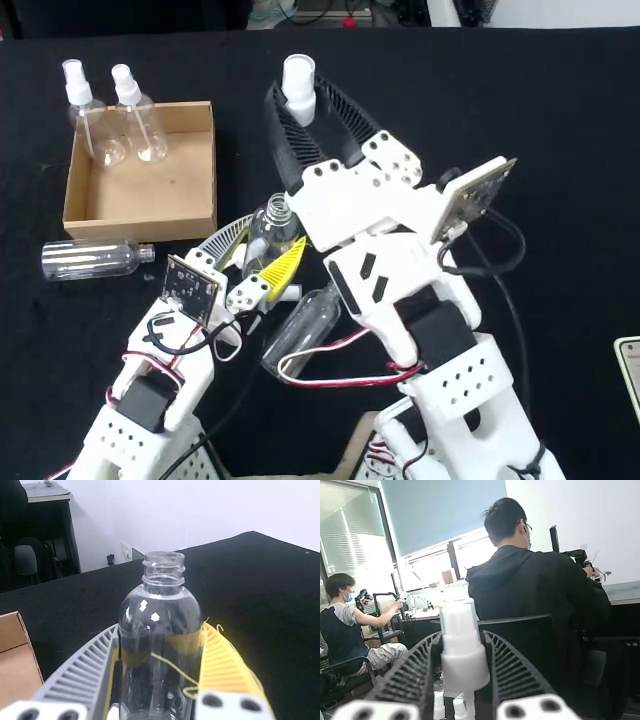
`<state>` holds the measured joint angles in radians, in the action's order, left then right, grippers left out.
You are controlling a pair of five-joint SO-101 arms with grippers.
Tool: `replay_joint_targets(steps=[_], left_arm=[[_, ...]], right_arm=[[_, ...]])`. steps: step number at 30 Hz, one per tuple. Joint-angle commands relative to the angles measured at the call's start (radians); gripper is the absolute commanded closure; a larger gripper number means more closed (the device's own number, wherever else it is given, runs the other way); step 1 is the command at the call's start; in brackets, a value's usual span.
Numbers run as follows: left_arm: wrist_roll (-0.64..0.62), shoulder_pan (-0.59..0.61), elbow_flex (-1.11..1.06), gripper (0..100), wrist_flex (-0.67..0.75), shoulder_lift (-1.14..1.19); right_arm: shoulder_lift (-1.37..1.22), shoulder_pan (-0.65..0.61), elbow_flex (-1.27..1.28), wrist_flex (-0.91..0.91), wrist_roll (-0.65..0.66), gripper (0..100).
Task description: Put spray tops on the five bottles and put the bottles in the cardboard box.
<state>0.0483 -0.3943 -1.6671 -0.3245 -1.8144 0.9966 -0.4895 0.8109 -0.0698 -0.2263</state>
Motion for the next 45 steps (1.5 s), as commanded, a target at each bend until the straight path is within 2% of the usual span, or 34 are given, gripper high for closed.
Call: replay_joint_targets(steps=[1, 7, 19, 35, 45], left_arm=[[0.009, -0.010, 0.016, 86, 0.015, -0.011], [0.009, -0.010, 0.016, 86, 0.015, -0.011], [0.009, -0.010, 0.016, 86, 0.015, -0.011], [0.009, -0.010, 0.016, 86, 0.015, -0.011], [0.009, -0.010, 0.016, 86, 0.015, -0.011]], right_arm=[[0.024, 0.020, -0.021, 0.018, 0.008, 98.7], [0.021, 0.018, -0.012, 0.095, 0.011, 98.7], [-0.079, 0.017, 0.001, 0.089, 0.009, 98.7], [-0.076, 0.015, 0.191, 0.081, 0.005, 98.7], [0.016, 0.017, 0.153, -0.319, 0.005, 98.7]])
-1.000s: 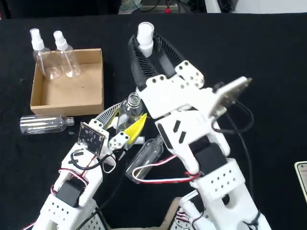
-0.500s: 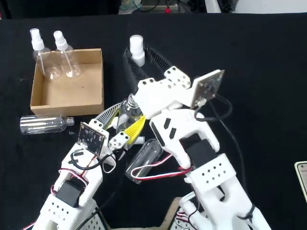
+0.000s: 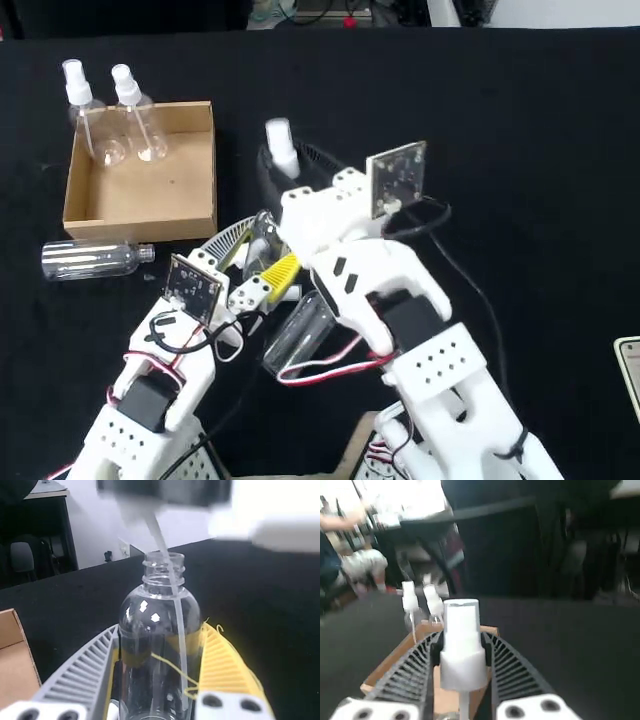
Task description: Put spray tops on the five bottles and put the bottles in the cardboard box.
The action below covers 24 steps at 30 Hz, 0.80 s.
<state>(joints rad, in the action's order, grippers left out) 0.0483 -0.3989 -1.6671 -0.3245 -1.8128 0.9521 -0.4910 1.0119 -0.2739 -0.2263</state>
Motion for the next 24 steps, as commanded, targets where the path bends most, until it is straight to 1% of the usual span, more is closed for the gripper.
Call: replay_joint_targets(steps=[1, 5, 12, 16, 19, 22, 24], left_arm=[[0.009, -0.005, 0.016, 86, 0.015, -0.012], [0.009, -0.005, 0.016, 86, 0.015, -0.012], [0.009, -0.005, 0.016, 86, 0.015, -0.012], [0.009, -0.005, 0.016, 86, 0.015, -0.012], [0.009, -0.005, 0.016, 86, 0.015, -0.012], [0.009, -0.005, 0.016, 86, 0.015, -0.012], [0.009, -0.005, 0.016, 86, 0.015, -0.012]], right_arm=[[0.087, 0.020, -0.044, -0.143, 0.005, 98.7], [0.180, 0.023, 0.002, -0.199, 0.006, 98.7], [0.317, 0.018, 0.125, -0.196, 0.011, 98.7], [0.340, 0.015, 0.139, -0.199, 0.011, 98.7], [0.340, -0.018, 0.131, -0.196, 0.017, 98.7], [0.329, -0.058, 0.104, -0.203, 0.097, 98.7], [0.295, -0.071, 0.081, -0.203, 0.127, 98.7]])
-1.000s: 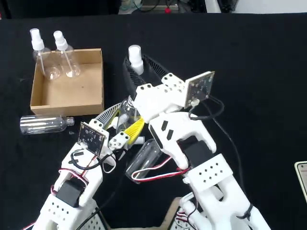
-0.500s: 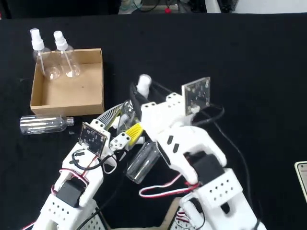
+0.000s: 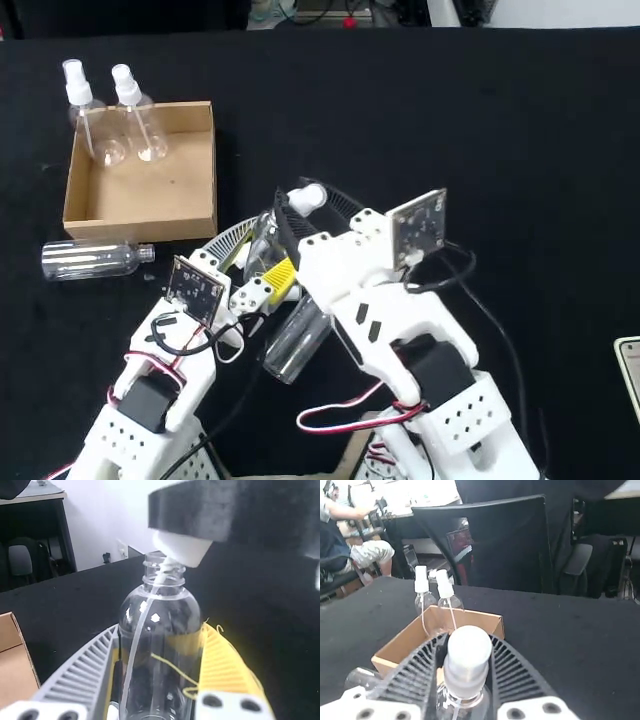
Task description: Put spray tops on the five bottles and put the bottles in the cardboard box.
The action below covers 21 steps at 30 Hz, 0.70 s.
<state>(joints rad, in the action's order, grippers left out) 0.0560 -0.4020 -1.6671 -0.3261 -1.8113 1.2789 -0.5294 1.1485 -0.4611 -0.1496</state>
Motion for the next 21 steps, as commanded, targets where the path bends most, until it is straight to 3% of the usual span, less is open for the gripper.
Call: replay_joint_targets(steps=[1, 8, 14, 21], left_arm=[[0.002, -0.002, 0.016, 86, 0.017, -0.014], [0.002, -0.002, -0.002, 86, 0.023, -0.014], [0.002, -0.002, -0.004, 86, 0.023, -0.014], [0.002, -0.002, -0.004, 86, 0.023, -0.014]], right_arm=[[-0.054, -0.031, -0.070, -0.015, 0.055, 98.7], [-0.231, -0.026, -0.168, -0.035, 0.060, 98.7], [-0.225, -0.031, -0.223, -0.150, 0.061, 98.7], [-0.232, -0.063, -0.239, -0.155, 0.112, 98.7]])
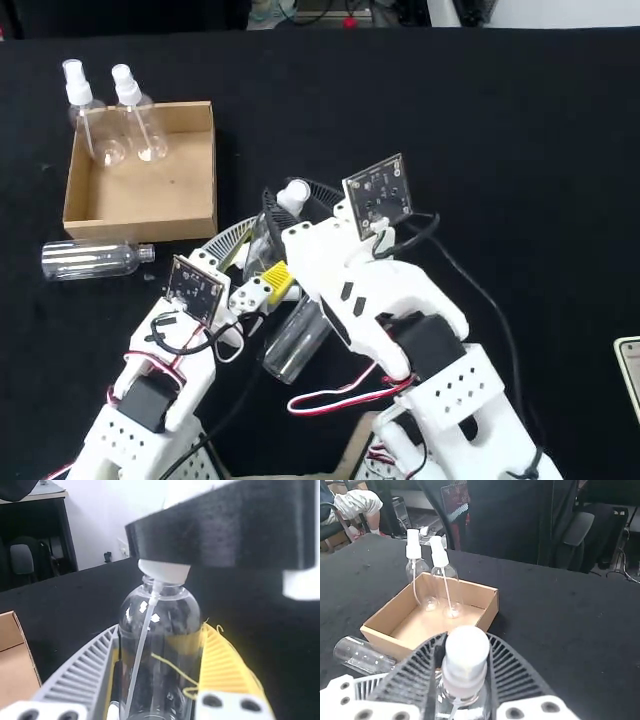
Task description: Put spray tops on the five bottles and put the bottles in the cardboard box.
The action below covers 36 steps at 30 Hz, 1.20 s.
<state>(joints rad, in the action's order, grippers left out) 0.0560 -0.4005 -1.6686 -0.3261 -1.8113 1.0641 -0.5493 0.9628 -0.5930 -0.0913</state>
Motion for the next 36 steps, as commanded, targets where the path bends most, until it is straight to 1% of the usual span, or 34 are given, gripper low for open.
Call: replay_joint_targets(steps=[1, 4, 11, 13, 17, 19, 22, 26, 32, 34, 36], left_arm=[[0.002, -0.004, -0.002, 86, 0.023, -0.014], [0.002, -0.005, -0.001, 86, 0.023, -0.014], [0.002, -0.005, 0.001, 86, 0.023, -0.014], [0.002, -0.005, 0.001, 86, 0.023, -0.014], [0.002, -0.005, 0.001, 86, 0.023, -0.014], [0.002, -0.005, 0.001, 86, 0.023, -0.014], [0.002, -0.004, 0.001, 86, 0.023, -0.014], [0.002, -0.004, 0.002, 86, 0.023, -0.014], [0.002, -0.004, -0.002, 86, 0.023, -0.014], [0.002, -0.004, -0.002, 86, 0.023, -0.014], [0.002, -0.004, -0.002, 86, 0.023, -0.014]], right_arm=[[-0.018, -0.058, -0.059, -0.025, 0.089, 98.6], [-0.018, -0.086, -0.073, -0.025, 0.153, 98.5], [-0.018, -0.087, -0.077, -0.025, 0.150, 98.2], [-0.018, -0.087, -0.079, -0.025, 0.150, 95.4], [-0.018, -0.087, -0.079, -0.026, 0.150, 84.9], [-0.015, -0.087, -0.082, -0.026, 0.150, 84.1], [-0.008, -0.087, -0.105, -0.029, 0.150, 84.1], [-0.008, -0.083, -0.199, -0.098, 0.150, 86.2], [-0.008, -0.074, -0.348, -0.186, 0.150, 86.6], [-0.010, -0.025, -0.372, -0.215, 0.150, 90.2], [-0.010, 0.029, -0.378, -0.218, 0.150, 98.2]])
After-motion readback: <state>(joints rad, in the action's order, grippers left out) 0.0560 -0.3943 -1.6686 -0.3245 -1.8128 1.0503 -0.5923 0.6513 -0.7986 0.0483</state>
